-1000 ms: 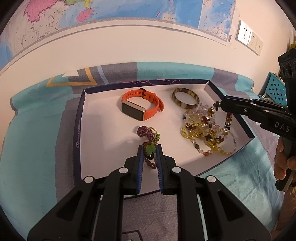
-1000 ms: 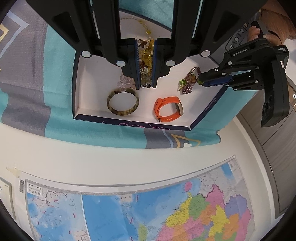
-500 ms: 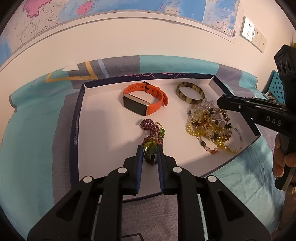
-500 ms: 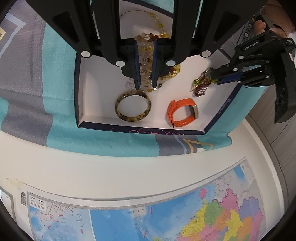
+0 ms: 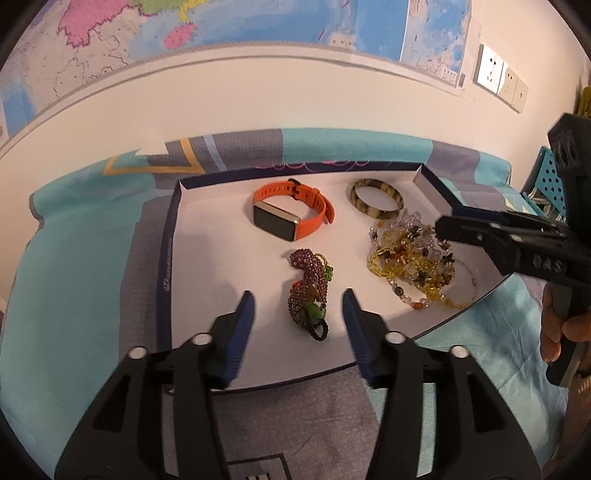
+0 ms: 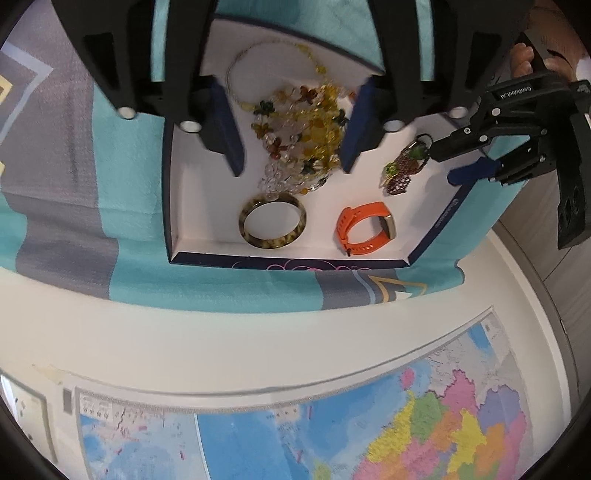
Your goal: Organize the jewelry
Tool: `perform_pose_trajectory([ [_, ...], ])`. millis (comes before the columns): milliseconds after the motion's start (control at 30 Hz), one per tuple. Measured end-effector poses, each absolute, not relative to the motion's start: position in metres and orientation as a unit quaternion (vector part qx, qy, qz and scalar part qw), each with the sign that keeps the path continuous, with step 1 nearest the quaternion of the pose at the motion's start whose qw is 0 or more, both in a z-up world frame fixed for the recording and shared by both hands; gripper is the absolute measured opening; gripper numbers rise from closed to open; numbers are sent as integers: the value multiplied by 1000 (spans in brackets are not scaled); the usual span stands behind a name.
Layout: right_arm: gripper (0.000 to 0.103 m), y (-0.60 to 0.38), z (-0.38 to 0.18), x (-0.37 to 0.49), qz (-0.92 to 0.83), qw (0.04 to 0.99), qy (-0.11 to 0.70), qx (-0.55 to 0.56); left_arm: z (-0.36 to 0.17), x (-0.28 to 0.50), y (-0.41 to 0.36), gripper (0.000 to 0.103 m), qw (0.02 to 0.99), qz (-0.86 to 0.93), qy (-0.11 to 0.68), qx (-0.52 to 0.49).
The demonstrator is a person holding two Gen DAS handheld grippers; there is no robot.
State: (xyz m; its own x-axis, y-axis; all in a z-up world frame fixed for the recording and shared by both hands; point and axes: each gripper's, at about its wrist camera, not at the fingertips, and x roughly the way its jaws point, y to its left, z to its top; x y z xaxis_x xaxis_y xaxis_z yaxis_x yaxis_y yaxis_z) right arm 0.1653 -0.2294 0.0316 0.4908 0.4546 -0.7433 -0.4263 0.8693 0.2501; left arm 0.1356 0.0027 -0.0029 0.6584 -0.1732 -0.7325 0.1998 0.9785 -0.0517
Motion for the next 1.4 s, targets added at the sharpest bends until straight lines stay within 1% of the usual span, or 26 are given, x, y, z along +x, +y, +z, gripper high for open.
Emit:
perform_pose_trajectory([
  [33, 63, -230, 34, 160, 256, 865, 431, 14, -1, 134, 3, 62, 912, -100, 397, 18],
  [67, 66, -230, 36, 156, 256, 867, 428, 13, 1, 132, 3, 65, 914, -99, 393, 20],
  [133, 75, -231, 41, 146, 254, 872, 418, 10, 5, 126, 3, 75, 917, -96, 386, 20],
  [167, 78, -231, 42, 142, 254, 874, 415, 8, 8, 123, 4, 78, 919, -96, 382, 19],
  [200, 85, -231, 44, 135, 250, 878, 409, 6, 10, 119, 4, 85, 921, -95, 378, 18],
  [233, 85, -232, 46, 130, 251, 880, 404, 6, 12, 117, 5, 89, 922, -93, 375, 19],
  [267, 86, -232, 46, 127, 252, 881, 401, 5, 13, 114, 6, 92, 924, -91, 371, 19],
  [300, 90, -231, 47, 121, 250, 882, 399, -1, 15, 109, 7, 98, 926, -87, 368, 20],
  [333, 94, -231, 48, 117, 247, 884, 396, -4, 17, 105, 8, 98, 927, -84, 364, 18],
  [400, 96, -232, 49, 109, 247, 887, 389, -3, 20, 97, 11, 98, 929, -79, 360, 14],
  [633, 96, -226, 44, 77, 232, 894, 381, -31, 23, 69, 15, 98, 936, -60, 347, 9],
  [933, 96, -228, 41, 56, 228, 895, 384, -14, 16, 45, 7, 98, 936, -50, 349, 5],
  [1400, 96, -232, 34, 38, 221, 892, 394, -6, 10, 32, 3, 98, 935, -31, 352, 1],
])
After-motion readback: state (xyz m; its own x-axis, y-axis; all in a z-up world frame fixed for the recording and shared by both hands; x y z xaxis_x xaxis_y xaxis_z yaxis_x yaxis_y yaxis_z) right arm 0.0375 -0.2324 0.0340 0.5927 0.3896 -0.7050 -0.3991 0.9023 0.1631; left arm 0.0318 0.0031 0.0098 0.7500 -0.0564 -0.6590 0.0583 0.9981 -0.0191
